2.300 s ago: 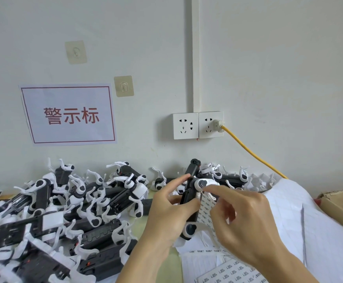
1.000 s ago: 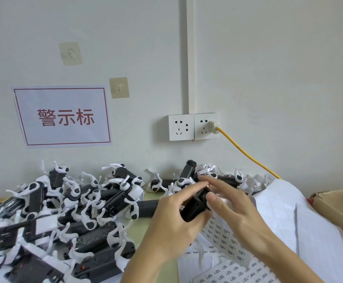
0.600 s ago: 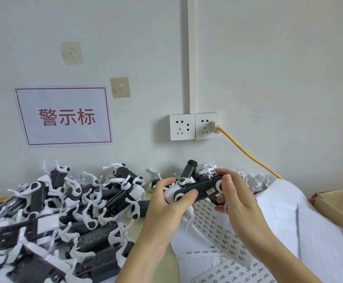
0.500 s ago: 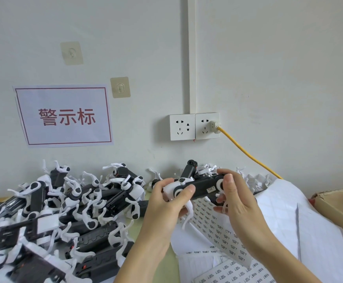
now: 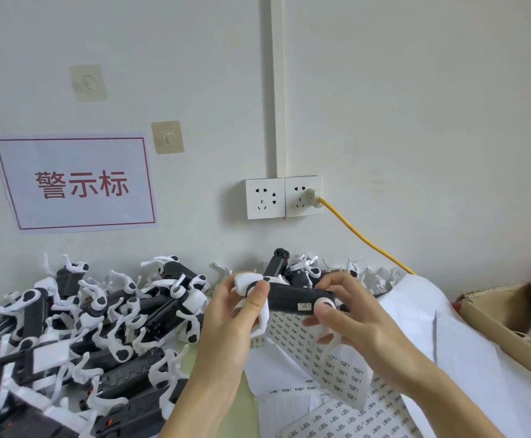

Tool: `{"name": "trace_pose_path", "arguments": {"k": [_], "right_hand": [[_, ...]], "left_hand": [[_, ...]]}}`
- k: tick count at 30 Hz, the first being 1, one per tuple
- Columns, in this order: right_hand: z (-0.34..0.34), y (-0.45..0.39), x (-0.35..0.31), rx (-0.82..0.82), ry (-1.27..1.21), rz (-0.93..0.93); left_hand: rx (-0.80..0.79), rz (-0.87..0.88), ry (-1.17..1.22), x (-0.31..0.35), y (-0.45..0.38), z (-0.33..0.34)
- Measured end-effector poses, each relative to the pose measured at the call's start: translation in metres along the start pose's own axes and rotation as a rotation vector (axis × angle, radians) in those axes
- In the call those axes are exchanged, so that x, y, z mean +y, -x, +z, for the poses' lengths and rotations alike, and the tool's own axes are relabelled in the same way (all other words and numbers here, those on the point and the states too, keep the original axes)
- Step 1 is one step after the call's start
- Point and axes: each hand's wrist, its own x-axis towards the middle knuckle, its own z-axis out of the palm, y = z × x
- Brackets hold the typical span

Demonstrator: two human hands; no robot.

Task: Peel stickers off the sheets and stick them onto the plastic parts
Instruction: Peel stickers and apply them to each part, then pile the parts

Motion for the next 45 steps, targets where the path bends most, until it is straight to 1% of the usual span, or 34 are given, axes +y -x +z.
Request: {"name": "trace_pose_path", "arguments": {"k": [2, 4, 7, 9, 12, 13, 14, 15, 16, 17, 18, 19, 20, 21, 22, 24, 27, 28, 30, 31, 33, 35, 37, 39, 42, 45], "right_hand": [[-0.003, 0.002, -0.003, -0.021, 0.045, 0.002], [-0.008, 0.003, -0.007, -0.002, 0.063, 0.002], [-0.020, 0.004, -0.013, 0.056, 0.089, 0.002], [-0.036, 0.008, -0.012, 0.101, 0.016, 0.055], [-0.074, 0.017, -0.012, 0.202, -0.105, 0.106], [-0.088, 0.020, -0.013, 0.278, -0.129, 0.105], [-0.100, 0.023, -0.015, 0.392, -0.169, 0.102], [-0.113, 0.025, -0.018, 0.541, -0.249, 0.093], [-0.124, 0.027, -0.021, 0.703, -0.379, 0.060], [-0.135, 0.029, -0.026, 0.845, -0.541, -0.021], [-0.148, 0.031, -0.030, 0.948, -0.693, -0.146], [-0.162, 0.035, -0.034, 1.026, -0.798, -0.260], [-0.171, 0.038, -0.038, 1.071, -0.847, -0.321], [-0.178, 0.041, -0.040, 1.104, -0.842, -0.332], [-0.183, 0.043, -0.040, 1.122, -0.796, -0.302], [-0.178, 0.041, -0.037, 1.087, -0.619, -0.173], [-0.149, 0.027, -0.029, 0.977, -0.323, 0.001], [-0.138, 0.023, -0.026, 0.925, -0.207, 0.041], [-0.115, 0.014, -0.019, 0.803, 0.007, 0.095], [-0.104, 0.011, -0.016, 0.742, 0.070, 0.114], [-0.083, 0.005, -0.012, 0.629, 0.151, 0.130], [-0.066, 0.002, -0.005, 0.527, 0.269, 0.144], [-0.053, -0.002, 0.003, 0.435, 0.407, 0.151], [-0.044, -0.004, 0.009, 0.360, 0.518, 0.137], [-0.036, -0.004, 0.015, 0.280, 0.670, 0.116], [-0.032, -0.003, 0.016, 0.207, 0.790, 0.088]], "left_hand": [[-0.002, 0.031, -0.068, -0.001, 0.002, 0.000], [-0.019, 0.008, -0.103, -0.002, 0.006, 0.003], [-0.064, -0.108, 0.039, -0.007, 0.009, 0.004], [-0.067, -0.160, 0.083, -0.009, 0.007, 0.003], [-0.093, -0.232, -0.020, -0.012, 0.000, 0.008], [-0.105, -0.257, -0.069, -0.015, -0.004, 0.012], [-0.127, -0.270, -0.123, -0.017, -0.005, 0.015], [-0.139, -0.281, -0.167, -0.020, -0.008, 0.017], [-0.142, -0.298, -0.199, -0.021, -0.010, 0.021], [-0.151, -0.319, -0.210, -0.022, -0.012, 0.027], [-0.155, -0.338, -0.214, -0.023, -0.013, 0.033], [-0.163, -0.358, -0.218, -0.024, -0.016, 0.042], [-0.167, -0.370, -0.223, -0.024, -0.016, 0.046], [-0.173, -0.383, -0.231, -0.026, -0.016, 0.048], [-0.189, -0.384, -0.253, -0.028, -0.017, 0.049], [-0.244, -0.335, -0.362, -0.035, -0.018, 0.044], [-0.214, -0.203, -0.527, -0.039, -0.023, 0.043], [-0.211, -0.131, -0.601, -0.040, -0.025, 0.043], [-0.220, 0.048, -0.778, -0.036, -0.035, 0.046], [-0.220, 0.120, -0.847, -0.035, -0.042, 0.046], [-0.194, 0.187, -0.963, -0.034, -0.067, 0.046], [-0.149, 0.159, -1.127, -0.032, -0.097, 0.044], [-0.130, 0.050, -1.253, -0.031, -0.125, 0.041], [-0.192, -0.087, -1.322, -0.034, -0.147, 0.036], [-0.337, -0.246, -1.324, -0.043, -0.168, 0.030], [-0.321, -0.271, -1.249, -0.054, -0.180, 0.032]]}}
